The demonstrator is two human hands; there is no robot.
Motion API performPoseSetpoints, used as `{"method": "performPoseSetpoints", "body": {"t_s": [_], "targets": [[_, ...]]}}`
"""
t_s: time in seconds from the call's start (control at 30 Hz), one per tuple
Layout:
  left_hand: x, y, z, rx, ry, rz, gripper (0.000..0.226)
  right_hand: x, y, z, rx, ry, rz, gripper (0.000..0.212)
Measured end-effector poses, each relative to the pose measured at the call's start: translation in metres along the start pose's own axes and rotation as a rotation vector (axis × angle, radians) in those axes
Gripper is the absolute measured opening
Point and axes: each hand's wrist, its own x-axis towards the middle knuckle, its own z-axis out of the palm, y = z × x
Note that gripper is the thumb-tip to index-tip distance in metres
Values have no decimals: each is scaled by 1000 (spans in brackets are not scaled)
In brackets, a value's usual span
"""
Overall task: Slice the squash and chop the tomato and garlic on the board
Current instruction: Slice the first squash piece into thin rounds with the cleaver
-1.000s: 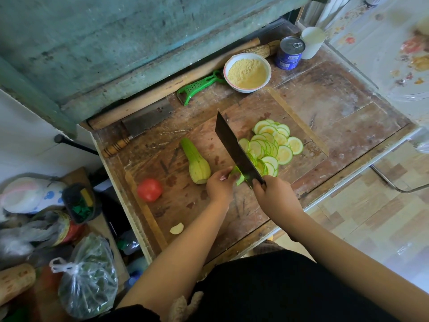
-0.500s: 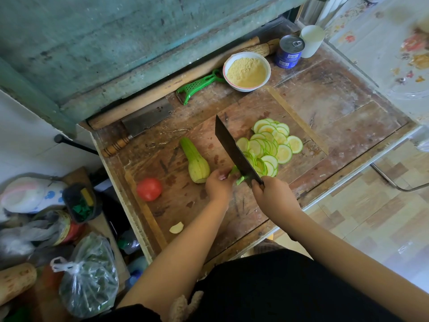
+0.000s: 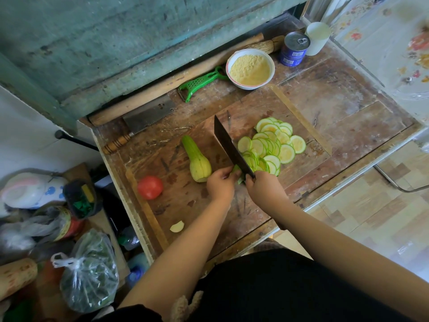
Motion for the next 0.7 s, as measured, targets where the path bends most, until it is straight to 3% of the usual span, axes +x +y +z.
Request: {"method": "performPoseSetpoints", "body": {"t_s": [0.33, 0.47, 0.7], "targets": [[2, -3, -1, 89, 10, 42, 25, -23, 16, -6, 66, 93, -50, 35], [-2, 2, 3, -52, 42, -44, 20, -35, 21, -12, 42, 124, -76, 37], [-2, 2, 4, -68, 38, -53, 23, -34, 21, -11, 44, 122, -93, 37]]}}
